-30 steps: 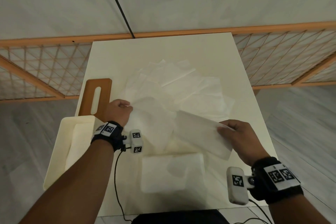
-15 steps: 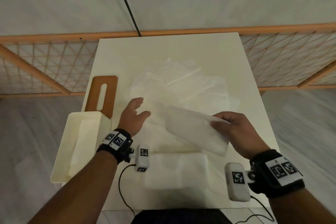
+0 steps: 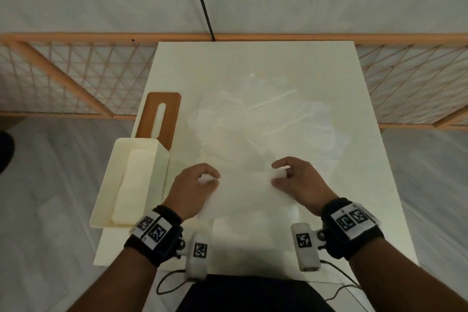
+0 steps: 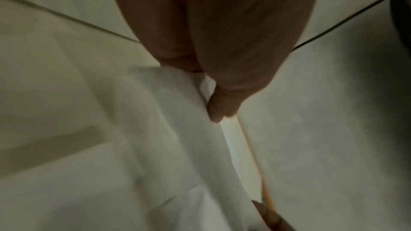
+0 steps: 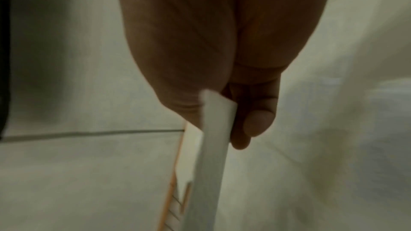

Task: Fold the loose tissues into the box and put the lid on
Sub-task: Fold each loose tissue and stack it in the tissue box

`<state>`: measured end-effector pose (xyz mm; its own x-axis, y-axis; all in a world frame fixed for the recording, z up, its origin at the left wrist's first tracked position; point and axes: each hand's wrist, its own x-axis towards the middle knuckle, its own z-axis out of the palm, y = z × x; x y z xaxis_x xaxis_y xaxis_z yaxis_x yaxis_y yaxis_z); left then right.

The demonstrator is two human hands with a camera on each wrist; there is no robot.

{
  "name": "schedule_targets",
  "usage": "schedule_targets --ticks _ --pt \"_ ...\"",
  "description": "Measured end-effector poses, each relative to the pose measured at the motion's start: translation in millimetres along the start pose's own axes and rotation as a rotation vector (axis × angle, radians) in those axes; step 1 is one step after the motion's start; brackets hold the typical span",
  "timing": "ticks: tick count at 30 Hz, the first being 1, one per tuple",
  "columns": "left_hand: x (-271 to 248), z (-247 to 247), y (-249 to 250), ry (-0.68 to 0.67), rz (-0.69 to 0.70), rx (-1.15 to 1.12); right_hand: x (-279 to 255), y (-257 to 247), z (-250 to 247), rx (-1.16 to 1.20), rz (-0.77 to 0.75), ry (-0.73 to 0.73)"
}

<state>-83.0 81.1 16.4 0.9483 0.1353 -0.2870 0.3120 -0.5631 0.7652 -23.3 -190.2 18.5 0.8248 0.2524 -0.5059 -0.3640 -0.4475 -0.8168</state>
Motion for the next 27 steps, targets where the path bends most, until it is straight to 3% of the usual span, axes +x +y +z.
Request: schedule_targets --ticks 4,7,13,27 --pt "-27.8 24.3 -30.0 -0.143 -0.033 0.127 -5.7 33.6 15.6 -0.330 0.024 -0.023" --pt "-35.8 41.7 -45.6 -0.169 -0.069 0.168 -12.3 53.4 20.6 -0.442 0.028 -0.053" --pt "-21.1 56.7 -52.0 -0.059 -0.037 0.196 -12.3 68.9 18.8 -0.533 0.033 -0.030" --pt "-9.2 65.2 -65.9 -0.112 -0.063 0.271 -0.5 76.0 22.0 -0.645 0.105 -0.020"
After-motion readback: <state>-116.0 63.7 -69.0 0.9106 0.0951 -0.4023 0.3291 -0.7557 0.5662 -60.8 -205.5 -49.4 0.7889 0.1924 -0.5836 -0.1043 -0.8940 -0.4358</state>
